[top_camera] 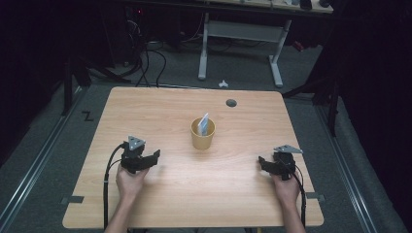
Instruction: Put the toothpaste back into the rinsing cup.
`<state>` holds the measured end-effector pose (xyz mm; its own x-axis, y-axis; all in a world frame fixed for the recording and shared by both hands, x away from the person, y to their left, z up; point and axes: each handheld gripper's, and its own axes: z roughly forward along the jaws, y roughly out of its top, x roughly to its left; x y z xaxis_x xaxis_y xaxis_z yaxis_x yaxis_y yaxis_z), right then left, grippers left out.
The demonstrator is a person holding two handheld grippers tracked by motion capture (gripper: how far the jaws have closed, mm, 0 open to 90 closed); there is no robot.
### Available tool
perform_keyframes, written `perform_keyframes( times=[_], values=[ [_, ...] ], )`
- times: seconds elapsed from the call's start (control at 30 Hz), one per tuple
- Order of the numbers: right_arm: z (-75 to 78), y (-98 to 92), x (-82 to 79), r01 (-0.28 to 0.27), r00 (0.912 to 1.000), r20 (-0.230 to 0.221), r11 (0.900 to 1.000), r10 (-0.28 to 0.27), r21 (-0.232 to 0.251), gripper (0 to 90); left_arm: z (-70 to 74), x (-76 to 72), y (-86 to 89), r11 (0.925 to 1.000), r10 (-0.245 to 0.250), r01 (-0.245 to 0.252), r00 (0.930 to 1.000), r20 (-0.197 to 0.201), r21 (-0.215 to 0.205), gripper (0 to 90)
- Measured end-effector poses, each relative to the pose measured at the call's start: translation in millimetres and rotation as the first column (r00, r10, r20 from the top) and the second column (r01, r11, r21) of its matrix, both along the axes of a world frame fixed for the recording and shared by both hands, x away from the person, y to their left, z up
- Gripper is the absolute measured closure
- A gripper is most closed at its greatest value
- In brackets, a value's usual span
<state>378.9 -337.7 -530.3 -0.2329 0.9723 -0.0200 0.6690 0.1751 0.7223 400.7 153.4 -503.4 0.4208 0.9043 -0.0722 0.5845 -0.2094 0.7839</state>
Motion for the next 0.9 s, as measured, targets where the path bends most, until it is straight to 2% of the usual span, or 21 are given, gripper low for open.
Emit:
perform_keyframes(
  times=[0.9],
  values=[
    [0.0, 0.0, 0.0, 0.0, 1.0, 0.0, 1.0, 0.0, 0.0, 30.1, -16.3, 9.6, -9.9, 0.9968, 0.021, -0.02, 0.9996, -0.017, 0.078, 33.9]
  ],
)
